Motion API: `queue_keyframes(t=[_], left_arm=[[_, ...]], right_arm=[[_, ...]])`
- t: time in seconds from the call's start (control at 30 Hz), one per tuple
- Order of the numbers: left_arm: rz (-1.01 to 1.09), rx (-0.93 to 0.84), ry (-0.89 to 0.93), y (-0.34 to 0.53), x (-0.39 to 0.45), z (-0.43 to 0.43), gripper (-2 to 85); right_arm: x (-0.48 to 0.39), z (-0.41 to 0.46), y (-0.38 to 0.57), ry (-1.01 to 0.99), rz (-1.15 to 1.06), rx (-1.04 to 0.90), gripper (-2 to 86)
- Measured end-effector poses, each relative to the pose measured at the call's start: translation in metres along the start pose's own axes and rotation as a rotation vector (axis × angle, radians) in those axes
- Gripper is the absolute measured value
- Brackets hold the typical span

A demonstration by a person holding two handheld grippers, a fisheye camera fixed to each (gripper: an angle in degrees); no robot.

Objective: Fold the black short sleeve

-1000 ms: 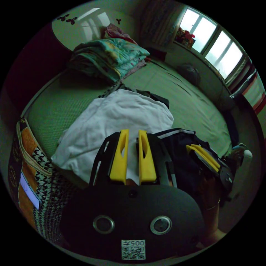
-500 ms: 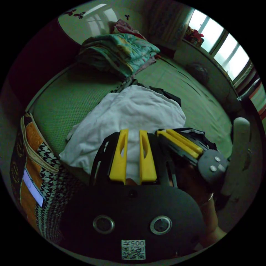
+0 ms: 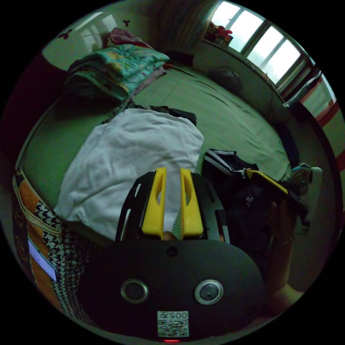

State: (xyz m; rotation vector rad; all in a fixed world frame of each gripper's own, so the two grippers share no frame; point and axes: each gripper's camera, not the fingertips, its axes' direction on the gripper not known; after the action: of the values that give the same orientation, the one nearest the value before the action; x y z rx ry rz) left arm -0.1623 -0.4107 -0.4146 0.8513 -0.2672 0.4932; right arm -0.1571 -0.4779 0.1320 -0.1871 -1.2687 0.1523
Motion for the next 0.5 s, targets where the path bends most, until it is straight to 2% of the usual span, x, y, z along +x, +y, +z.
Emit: queue_keyframes(t=[0.07,0.17,0.3,0.4,0.5], left_arm=[[0.036,-0.020,-0.005,-0.006,0.019,0.010,7.4],[0.103,-0.084,-0.027,-0.017,0.053,0.029,7.4],[0.152,-0.122,-0.020,-0.033,0.098,0.052,7.1],[0.178,-0.112,-0.064,-0.044,0.128,0.067,7.1],[0.195,-0.136,-0.088,-0.053,0.158,0.087,7.1]], right_arm=[[0.016,0.003,0.003,0.024,0.041,0.006,6.4],[0.028,0.004,0.004,-0.047,0.048,0.024,7.3],[0.015,0.004,-0.003,-0.126,-0.058,0.021,8.5],[0.000,0.016,-0.008,-0.022,-0.148,0.000,9.1],[0.013,0.037,-0.018,0.033,-0.050,-0.086,9.0]])
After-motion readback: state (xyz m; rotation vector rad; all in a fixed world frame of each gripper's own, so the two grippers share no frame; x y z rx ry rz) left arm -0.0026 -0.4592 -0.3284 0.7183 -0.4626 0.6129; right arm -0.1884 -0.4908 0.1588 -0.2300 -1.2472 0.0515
